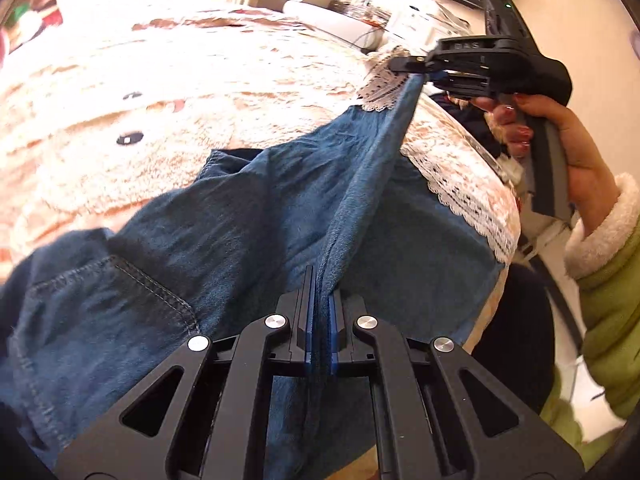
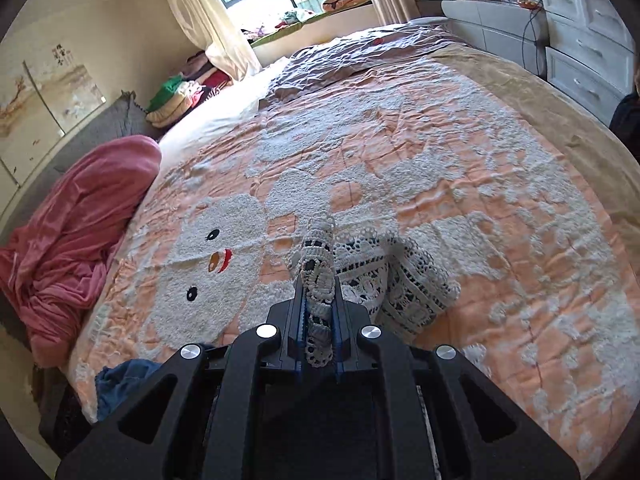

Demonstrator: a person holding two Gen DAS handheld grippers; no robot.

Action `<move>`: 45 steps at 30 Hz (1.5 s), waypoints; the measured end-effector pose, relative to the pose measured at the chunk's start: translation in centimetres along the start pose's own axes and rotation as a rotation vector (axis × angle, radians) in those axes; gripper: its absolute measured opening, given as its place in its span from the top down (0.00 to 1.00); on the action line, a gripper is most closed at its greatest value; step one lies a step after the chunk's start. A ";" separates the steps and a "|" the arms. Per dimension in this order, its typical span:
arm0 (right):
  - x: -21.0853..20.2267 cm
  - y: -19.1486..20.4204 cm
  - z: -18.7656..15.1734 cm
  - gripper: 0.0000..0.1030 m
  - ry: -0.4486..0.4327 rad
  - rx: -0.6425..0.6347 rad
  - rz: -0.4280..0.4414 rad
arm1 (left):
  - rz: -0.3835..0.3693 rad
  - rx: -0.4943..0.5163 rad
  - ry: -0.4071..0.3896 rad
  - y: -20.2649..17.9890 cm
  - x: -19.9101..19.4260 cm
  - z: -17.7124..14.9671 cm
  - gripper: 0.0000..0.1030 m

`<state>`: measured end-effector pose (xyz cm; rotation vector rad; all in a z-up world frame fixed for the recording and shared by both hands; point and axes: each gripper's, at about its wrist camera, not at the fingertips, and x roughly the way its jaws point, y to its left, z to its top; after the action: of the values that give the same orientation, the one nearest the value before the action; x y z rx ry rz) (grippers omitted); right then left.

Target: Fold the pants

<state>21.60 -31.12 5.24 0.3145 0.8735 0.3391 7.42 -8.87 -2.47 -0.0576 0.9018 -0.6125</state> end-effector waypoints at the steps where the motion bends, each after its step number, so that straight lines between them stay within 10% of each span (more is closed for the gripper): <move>1: -1.3 -0.6 -0.9 0.91 -0.006 0.017 0.003 | 0.002 0.028 0.001 -0.3 -0.3 -0.1 0.99; 13: -6.4 -7.1 -13.4 0.91 0.085 0.178 -0.049 | 0.054 0.218 0.026 -3.4 -0.9 -2.5 0.98; 24: -7.1 -8.2 -16.6 0.91 0.120 0.240 0.008 | 0.109 0.286 0.034 -4.3 -1.9 -3.8 0.98; 31: -9.0 -8.9 -17.2 0.73 0.069 0.275 0.055 | 0.099 0.282 0.036 -4.0 -1.7 -4.5 0.96; 35: -9.3 -9.5 -17.2 0.92 0.048 0.293 0.067 | 0.099 0.281 0.035 -4.0 -1.6 -4.6 0.96; 45: -9.3 -9.1 -19.2 0.92 0.127 0.236 0.019 | 0.092 0.301 0.064 -3.7 -1.8 -5.5 0.94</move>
<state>2.44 -40.68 -3.57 0.5243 1.0380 0.2762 0.66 -9.91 -3.56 0.2743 0.8609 -0.6610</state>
